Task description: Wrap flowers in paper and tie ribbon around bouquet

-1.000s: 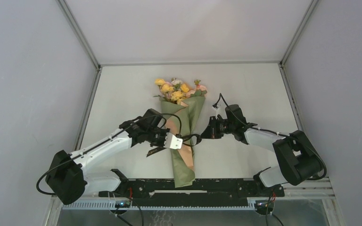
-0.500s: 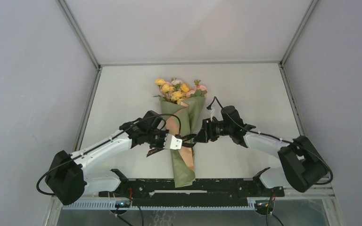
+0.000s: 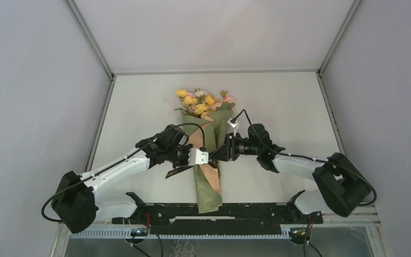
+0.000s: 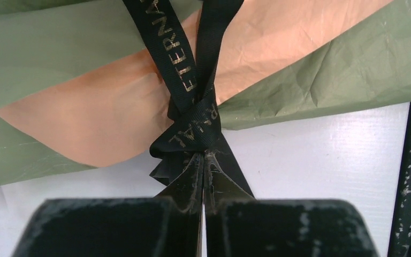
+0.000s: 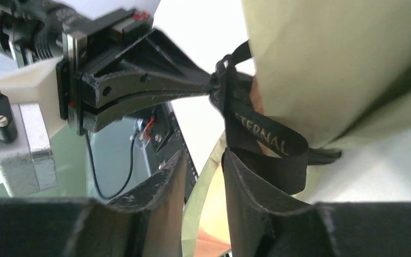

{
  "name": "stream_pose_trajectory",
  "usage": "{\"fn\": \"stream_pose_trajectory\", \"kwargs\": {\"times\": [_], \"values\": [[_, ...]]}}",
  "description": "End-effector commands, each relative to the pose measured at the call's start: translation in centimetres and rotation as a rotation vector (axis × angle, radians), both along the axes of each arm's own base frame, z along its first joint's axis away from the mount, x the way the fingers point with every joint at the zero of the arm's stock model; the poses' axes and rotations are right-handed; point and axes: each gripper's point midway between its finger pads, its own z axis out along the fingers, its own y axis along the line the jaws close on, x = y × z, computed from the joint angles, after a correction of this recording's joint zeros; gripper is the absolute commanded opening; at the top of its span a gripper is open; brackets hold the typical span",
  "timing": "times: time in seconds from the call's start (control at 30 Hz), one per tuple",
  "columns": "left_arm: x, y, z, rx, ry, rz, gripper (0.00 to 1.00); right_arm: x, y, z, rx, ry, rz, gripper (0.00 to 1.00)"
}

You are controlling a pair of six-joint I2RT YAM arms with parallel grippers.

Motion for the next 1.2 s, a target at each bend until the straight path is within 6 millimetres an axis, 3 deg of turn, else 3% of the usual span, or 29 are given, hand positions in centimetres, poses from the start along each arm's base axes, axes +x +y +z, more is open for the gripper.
{"fn": "stream_pose_trajectory", "kwargs": {"times": [0.0, 0.07, 0.13, 0.2, 0.23, 0.37, 0.47, 0.63, 0.77, 1.17], "values": [[0.2, -2.4, 2.1, -0.136, 0.016, 0.025, 0.00, 3.7, -2.6, 4.8, 0.008, -0.165, -0.260, 0.43], [0.0, -3.1, 2.5, -0.175, 0.045, 0.034, 0.00, 6.2, -7.3, 3.3, -0.172, -0.167, -0.543, 0.46], [-0.3, -3.5, 2.7, -0.197, 0.070, 0.034, 0.00, 6.4, -11.3, 2.4, -0.326, -0.204, -0.704, 0.50], [-0.5, -3.5, 2.7, -0.201, 0.078, 0.038, 0.00, 5.3, -12.0, 2.1, -0.375, -0.238, -0.690, 0.53], [-0.5, -3.4, 2.6, -0.196, 0.079, 0.042, 0.00, 4.6, -10.8, 2.3, -0.342, -0.243, -0.616, 0.54], [-0.5, -3.2, 2.6, -0.189, 0.091, 0.066, 0.00, 0.7, -2.7, 5.1, -0.019, -0.236, -0.154, 0.53], [-0.6, -3.1, 2.9, -0.190, 0.100, 0.080, 0.00, 0.1, 0.3, 4.7, 0.053, -0.142, -0.008, 0.45], [-0.8, -2.7, 2.6, -0.175, 0.109, 0.087, 0.00, 1.0, 2.2, 3.0, 0.092, -0.074, 0.026, 0.42], [-0.8, -2.8, 2.8, -0.189, 0.111, 0.095, 0.00, 0.3, 3.6, 2.2, 0.098, -0.059, 0.078, 0.43], [-0.4, -2.9, 3.0, -0.208, 0.114, 0.111, 0.00, 1.0, 5.6, -0.2, 0.075, -0.010, 0.110, 0.47]]}}
